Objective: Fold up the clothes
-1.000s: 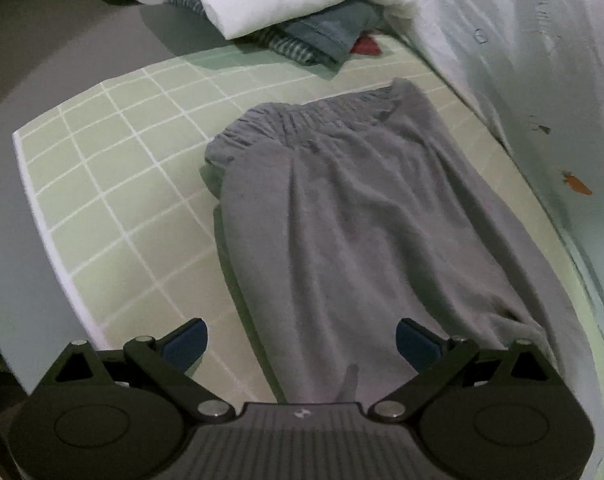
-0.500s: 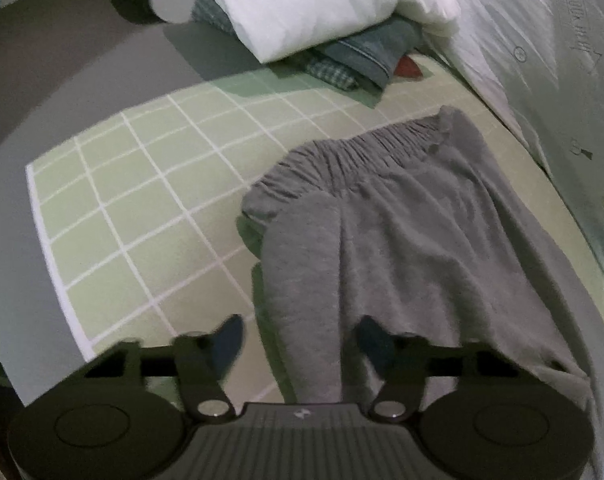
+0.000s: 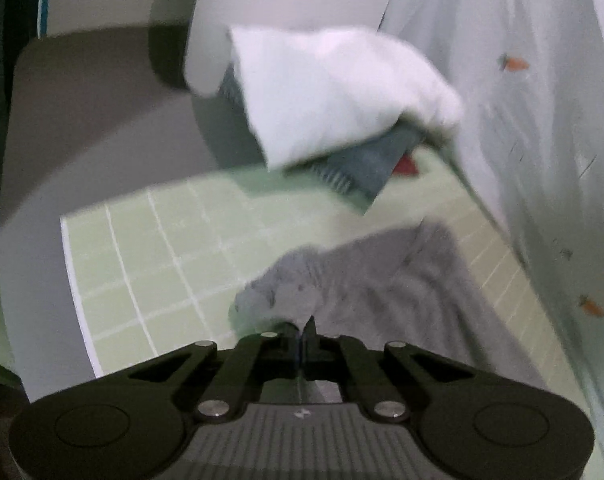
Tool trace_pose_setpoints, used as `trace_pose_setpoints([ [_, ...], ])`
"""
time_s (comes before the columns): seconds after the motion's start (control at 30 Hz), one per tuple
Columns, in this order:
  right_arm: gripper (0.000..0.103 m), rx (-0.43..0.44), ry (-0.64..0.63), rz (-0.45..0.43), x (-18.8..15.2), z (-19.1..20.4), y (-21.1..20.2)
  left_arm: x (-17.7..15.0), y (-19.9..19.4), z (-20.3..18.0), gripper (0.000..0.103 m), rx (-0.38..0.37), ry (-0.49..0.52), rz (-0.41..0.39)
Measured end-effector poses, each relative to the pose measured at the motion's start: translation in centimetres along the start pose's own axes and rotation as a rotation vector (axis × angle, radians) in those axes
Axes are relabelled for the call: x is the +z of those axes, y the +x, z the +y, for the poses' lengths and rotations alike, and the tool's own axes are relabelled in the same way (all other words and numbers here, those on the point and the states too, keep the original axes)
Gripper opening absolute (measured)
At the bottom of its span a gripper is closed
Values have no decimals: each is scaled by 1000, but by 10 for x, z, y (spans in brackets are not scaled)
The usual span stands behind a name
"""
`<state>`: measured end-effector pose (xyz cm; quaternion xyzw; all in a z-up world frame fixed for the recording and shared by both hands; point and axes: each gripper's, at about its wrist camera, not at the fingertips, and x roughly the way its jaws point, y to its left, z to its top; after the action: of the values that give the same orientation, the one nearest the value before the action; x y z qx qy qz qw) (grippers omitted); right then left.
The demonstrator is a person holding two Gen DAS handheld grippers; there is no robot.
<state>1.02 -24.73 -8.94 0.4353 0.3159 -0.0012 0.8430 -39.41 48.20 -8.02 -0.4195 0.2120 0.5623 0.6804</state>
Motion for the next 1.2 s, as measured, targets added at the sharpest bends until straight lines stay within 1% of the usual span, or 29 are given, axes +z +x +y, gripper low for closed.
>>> trace_pose_setpoints([
  [0.1, 1, 55, -7, -49, 16, 10, -27, 15, -32, -9, 0, 2, 12, -69],
  [0.17, 1, 59, -20, -70, 24, 11, -33, 20, -49, -9, 0, 16, 15, -115],
  [0.2, 1, 59, -26, -75, 27, 11, -34, 22, -55, -8, 1, 28, 15, -130],
  [0.27, 1, 58, -36, -83, 33, 9, -35, 23, -57, -4, 1, 51, 0, -131],
  [0.43, 1, 44, -15, -37, 26, 6, -13, 15, -57, -4, 1, 64, -48, -123],
  [0.47, 1, 45, -10, -25, 25, 8, -8, 14, -57, -6, 1, 67, -45, -130],
  [0.6, 1, 38, -62, -14, 27, 26, 13, 12, -52, -17, 1, 100, -40, -162],
  [0.73, 1, 34, -61, -12, 29, 43, 34, 15, -39, -31, 1, 114, -70, -154],
  [0.9, 1, -20, -194, -14, 29, 77, 70, 21, -15, -64, 1, 137, -58, -139],
  [0.97, 1, -36, -242, -8, 29, 93, 88, 26, -2, -83, 1, 146, -33, -129],
  [1.1, 1, -65, -396, -10, 28, 127, 138, 37, 30, -125, 1, 151, 39, -133],
  [1.2, 1, -74, -563, 6, 21, 167, 191, 44, 67, -164, 1, 142, 86, -138],
])
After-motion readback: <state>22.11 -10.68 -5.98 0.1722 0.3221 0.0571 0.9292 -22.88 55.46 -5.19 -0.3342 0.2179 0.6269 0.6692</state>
